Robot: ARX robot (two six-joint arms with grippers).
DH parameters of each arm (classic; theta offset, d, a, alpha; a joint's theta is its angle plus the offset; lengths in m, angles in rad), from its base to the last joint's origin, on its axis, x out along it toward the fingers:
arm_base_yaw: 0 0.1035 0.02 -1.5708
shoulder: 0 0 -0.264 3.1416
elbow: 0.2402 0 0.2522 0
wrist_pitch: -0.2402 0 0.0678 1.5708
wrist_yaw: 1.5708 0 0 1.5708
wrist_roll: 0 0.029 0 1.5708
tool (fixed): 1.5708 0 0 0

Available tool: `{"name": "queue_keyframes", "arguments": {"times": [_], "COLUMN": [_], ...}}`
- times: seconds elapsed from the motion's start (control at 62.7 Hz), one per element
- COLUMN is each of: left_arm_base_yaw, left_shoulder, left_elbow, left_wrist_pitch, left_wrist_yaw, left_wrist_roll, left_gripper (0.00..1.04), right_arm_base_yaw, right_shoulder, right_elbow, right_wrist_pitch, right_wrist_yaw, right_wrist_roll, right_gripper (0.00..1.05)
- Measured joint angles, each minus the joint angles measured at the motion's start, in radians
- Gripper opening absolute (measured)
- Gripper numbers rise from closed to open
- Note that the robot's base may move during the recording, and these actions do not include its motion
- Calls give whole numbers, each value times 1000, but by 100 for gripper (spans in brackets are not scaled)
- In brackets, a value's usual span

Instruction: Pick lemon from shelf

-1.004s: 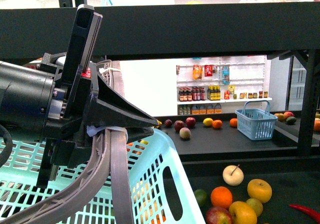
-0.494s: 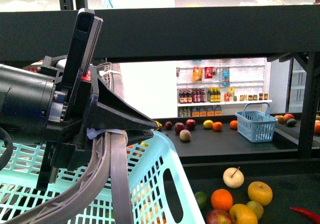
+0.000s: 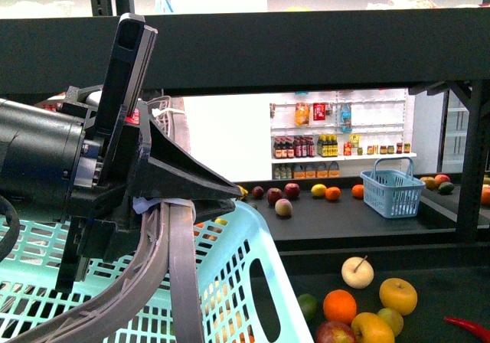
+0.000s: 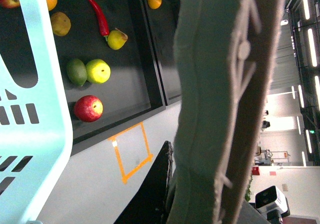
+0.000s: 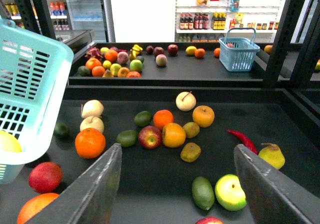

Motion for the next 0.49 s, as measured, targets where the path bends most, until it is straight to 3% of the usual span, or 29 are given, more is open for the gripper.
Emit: {"name": "queue_keyframes", "arguments": {"times": [0.143,0.223,0.367,0.494], "left_arm_base_yaw": [0,0,24,80], "left_shoulder": [0,0,20,40], "left_elbow": [0,-14,-102,-102], "left_wrist_pitch": [0,45,420,536], "left_wrist_yaw": [0,-6,-84,-171], "left_wrist_roll": [0,-21,-241,-357], "left_gripper": [9,9,9,9], "right_arm_base_yaw": [0,0,0,0], "right_shoulder": [0,0,0,0], "right_elbow": [0,0,0,0], "right_wrist_pitch": [0,0,0,0], "right_wrist_yaw": [0,0,0,0], "right_wrist_roll": [0,0,0,0], "right_gripper": [104,102,102,102]}}
